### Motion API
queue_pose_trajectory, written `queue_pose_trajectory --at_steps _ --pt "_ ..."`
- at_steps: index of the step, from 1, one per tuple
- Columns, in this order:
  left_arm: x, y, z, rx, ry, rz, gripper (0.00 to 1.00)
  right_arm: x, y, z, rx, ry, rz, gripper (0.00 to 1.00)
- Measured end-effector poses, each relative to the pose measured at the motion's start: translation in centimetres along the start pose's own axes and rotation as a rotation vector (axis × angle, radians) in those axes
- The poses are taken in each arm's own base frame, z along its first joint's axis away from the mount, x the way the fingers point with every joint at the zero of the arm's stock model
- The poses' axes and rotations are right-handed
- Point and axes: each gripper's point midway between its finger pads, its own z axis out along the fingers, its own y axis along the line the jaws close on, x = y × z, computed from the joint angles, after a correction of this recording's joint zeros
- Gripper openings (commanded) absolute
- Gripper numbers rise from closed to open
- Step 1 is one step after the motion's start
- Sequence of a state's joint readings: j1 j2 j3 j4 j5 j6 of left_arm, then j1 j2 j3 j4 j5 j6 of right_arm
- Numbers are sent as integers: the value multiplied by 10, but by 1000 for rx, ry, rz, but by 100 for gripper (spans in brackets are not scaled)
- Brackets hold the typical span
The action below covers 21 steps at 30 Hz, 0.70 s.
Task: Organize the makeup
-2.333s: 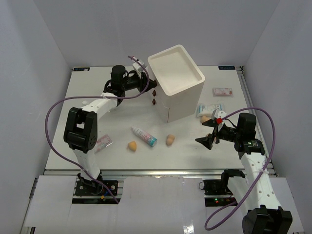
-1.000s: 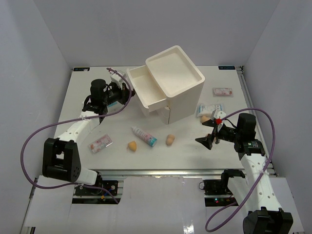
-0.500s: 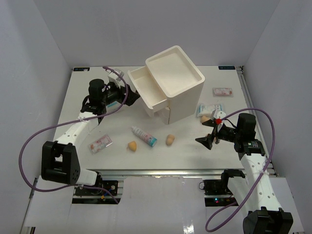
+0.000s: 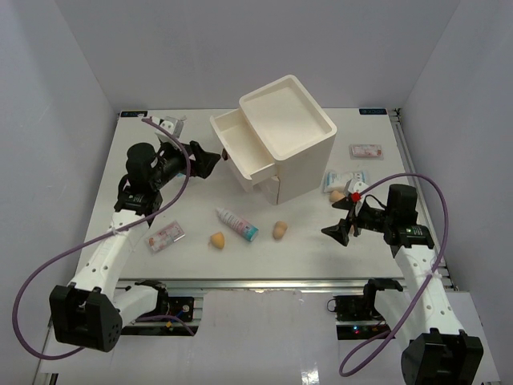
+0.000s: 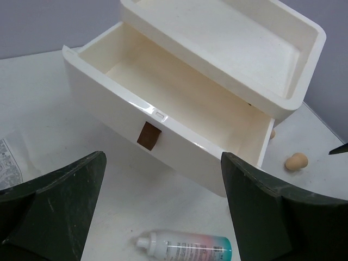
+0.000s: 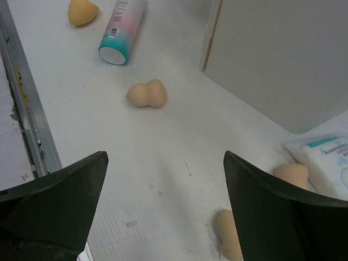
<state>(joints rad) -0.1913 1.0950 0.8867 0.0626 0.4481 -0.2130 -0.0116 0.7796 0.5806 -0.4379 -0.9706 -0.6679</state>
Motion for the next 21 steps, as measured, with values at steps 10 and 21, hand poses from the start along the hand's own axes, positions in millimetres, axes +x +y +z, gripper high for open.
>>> queue_pose_trajectory --at_steps 10,21 --pt "41 -24 -45 34 42 -106 98 18 -41 -4 112 176 49 97" --pt "56 -39 -65 75 51 -131 98 59 -78 -7 161 383 19 87"
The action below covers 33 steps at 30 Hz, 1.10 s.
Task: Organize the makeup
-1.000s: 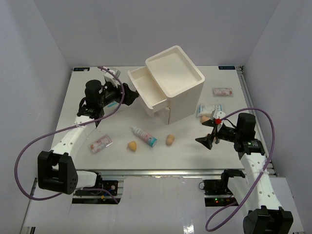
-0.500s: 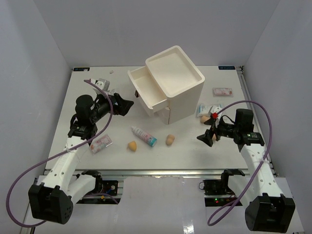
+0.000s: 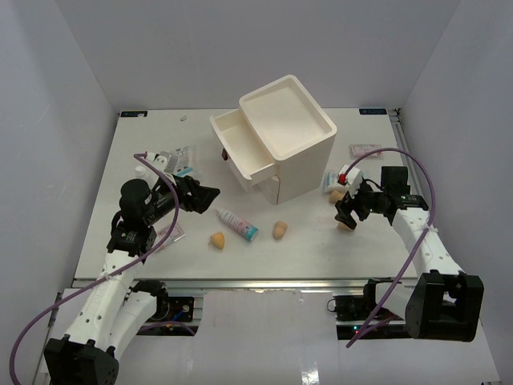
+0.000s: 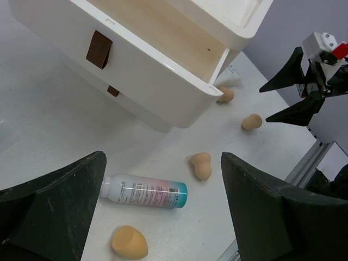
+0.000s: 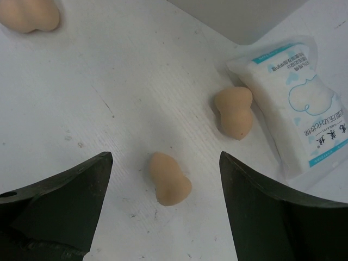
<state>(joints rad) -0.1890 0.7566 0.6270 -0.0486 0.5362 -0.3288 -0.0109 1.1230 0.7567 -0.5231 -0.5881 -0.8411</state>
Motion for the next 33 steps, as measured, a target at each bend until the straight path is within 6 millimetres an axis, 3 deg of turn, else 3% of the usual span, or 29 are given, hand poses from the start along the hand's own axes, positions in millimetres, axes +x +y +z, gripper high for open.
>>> queue_pose_trajectory --at_steps 7,16,26,33 --pt "1 -1 0 1 5 -20 98 16 -14 12 20 61 3 88" --pt "3 -2 1 9 14 -33 98 17 -25 14 24 85 -38 86" --pt "5 -5 1 27 24 -37 98 41 -11 8 -43 191 -114 75" --pt "6 -4 1 27 27 -38 98 66 -8 18 -95 267 -96 69"
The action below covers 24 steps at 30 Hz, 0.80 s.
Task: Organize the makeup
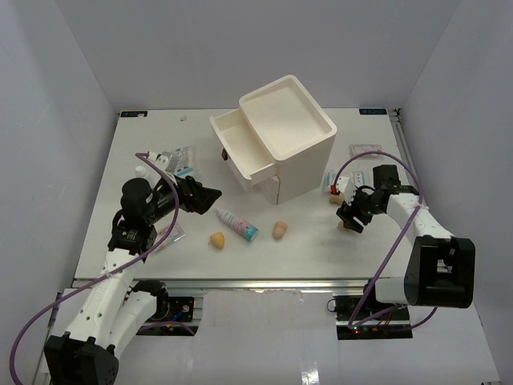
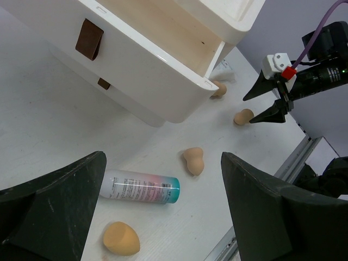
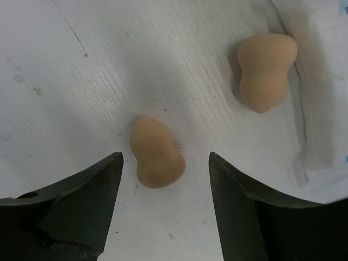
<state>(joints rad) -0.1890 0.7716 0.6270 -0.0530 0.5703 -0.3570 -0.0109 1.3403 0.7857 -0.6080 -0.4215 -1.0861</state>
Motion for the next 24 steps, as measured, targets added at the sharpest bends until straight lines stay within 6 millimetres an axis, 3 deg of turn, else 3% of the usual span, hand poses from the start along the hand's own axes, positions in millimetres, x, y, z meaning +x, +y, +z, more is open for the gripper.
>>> queue_pose_trajectory --at_steps 8,16,21,24 --pt "1 0 0 5 4 -2 98 23 13 14 -27 54 16 55" --pt "1 0 1 5 7 -3 98 26 8 17 -4 58 -3 13" --pt "2 0 1 5 8 -3 98 20 15 10 -22 36 -2 8" --pt "2 0 1 6 9 -5 98 3 25 -4 -58 -12 -4 8"
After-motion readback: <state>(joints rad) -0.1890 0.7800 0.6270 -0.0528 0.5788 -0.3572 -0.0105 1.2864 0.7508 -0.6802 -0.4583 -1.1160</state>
